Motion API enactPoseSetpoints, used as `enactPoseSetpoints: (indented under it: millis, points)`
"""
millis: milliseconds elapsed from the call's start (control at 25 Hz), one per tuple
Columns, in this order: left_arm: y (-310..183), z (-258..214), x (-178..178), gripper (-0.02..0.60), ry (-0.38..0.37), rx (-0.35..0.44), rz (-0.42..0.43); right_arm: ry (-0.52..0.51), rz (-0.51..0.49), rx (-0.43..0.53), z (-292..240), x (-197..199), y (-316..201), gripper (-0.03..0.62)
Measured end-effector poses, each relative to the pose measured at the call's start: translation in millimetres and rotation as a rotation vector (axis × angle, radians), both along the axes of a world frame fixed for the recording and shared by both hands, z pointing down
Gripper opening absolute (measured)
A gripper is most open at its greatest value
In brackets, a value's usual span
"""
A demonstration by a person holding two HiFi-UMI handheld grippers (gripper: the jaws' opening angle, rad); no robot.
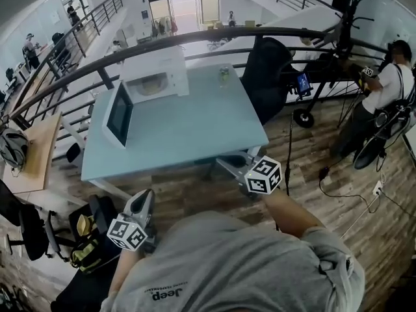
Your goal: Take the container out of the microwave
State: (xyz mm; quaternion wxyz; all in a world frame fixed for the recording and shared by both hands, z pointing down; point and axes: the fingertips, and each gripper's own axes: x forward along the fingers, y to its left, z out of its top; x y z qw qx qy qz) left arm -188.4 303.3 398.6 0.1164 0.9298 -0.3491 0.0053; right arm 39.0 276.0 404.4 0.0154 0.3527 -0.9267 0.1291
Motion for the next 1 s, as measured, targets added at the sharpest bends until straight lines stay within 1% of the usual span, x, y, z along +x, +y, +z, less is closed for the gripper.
enactPoseSetpoints:
  millis: [280,480,600,800,1000]
  points:
    - [-3,2,69,0.02,0.017,-0.006,0.04,-0.007,0.045,0.0,2,72,12,0.005]
    - [-10,6,106,0.02,0.001,-0.006,0.072,-0.013,0.061,0.002,7,107,8,0.005]
    - [-16,9,114,0.02,-0.002,-0.018,0.076,-0.022,0.066,-0.007,12,116,3,0.005]
    - [-35,13,115,0.02,0.002,-0.029,0.078,-0.018,0.067,-0.019,17,117,-14,0.005]
    - [-74,23,107,0.02,0.011,-0.051,0.107,0.001,0.077,-0.025,19,106,-51,0.005]
